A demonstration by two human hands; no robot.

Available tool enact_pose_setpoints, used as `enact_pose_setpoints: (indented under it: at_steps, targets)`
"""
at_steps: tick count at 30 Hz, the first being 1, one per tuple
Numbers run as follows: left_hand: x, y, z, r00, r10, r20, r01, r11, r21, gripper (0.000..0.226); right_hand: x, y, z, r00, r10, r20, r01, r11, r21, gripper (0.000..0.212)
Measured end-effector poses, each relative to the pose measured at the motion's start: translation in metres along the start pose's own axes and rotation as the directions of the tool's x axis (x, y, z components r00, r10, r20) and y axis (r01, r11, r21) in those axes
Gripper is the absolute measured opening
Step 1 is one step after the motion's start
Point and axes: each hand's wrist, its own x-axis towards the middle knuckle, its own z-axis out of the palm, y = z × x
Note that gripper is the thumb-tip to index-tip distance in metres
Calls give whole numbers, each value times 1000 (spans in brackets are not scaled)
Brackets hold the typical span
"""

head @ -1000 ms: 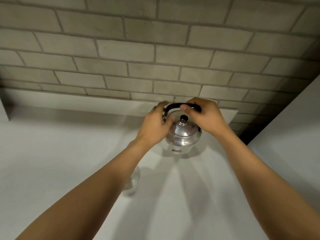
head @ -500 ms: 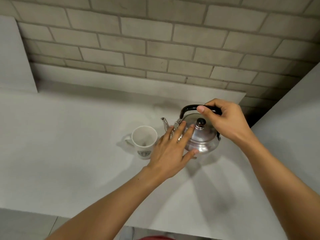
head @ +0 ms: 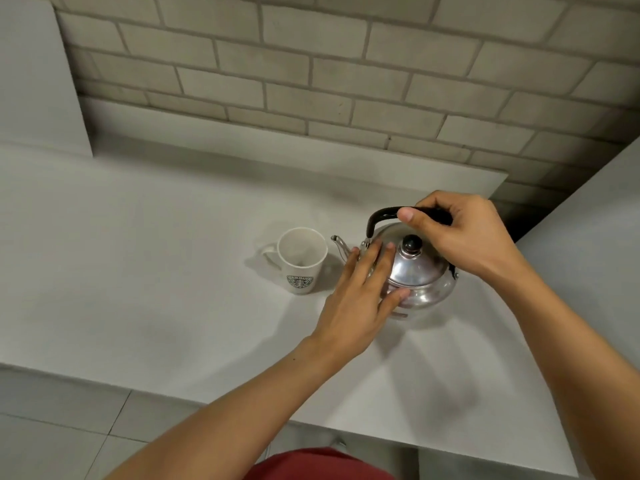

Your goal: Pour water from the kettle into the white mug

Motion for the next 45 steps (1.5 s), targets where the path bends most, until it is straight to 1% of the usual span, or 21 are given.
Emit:
enact_pose_setpoints:
  at_steps: [3,6,9,16,22,26,31,36,40,45]
  targets:
    - [2,4,-4,999,14,-38,-14,1000,-12,70,9,-12,-3,998,-33,46,35,999,-36,27]
    - [2,7,-8,997,0,-76,-7,996,-91,70,20,-27,-6,990,-82,112,92,992,-88,26]
    - [3,10,-10,996,-29,-85,15,986,-164,69,30,-41,-4,971,-152,183,181,972,-149,28]
    - [5,5,-14,993,-55,-107,27,967,-253,68,48,-64,3,918,-262,298,337,911,-237,29]
    - [10,3,-16,986,-55,-156,4,950,-311,68,58,-79,4,899,-253,357,364,885,-290,30]
    - [13,7,-19,984,-37,-176,-35,921,-389,68,62,-90,3,891,-246,381,379,866,-326,30]
    - [14,12,-19,985,-57,-164,-10,924,-381,68,65,-101,0,875,-246,418,411,833,-369,30]
    - [17,17,-20,986,-39,-163,-30,914,-405,67,66,-105,-4,868,-238,435,422,815,-397,30]
    - [20,19,-18,987,-48,-156,-30,884,-466,69,66,-106,-8,875,-215,433,403,819,-407,31]
    - [20,18,-17,981,-52,-185,-43,880,-474,67,68,-108,-7,874,-206,440,404,811,-423,30]
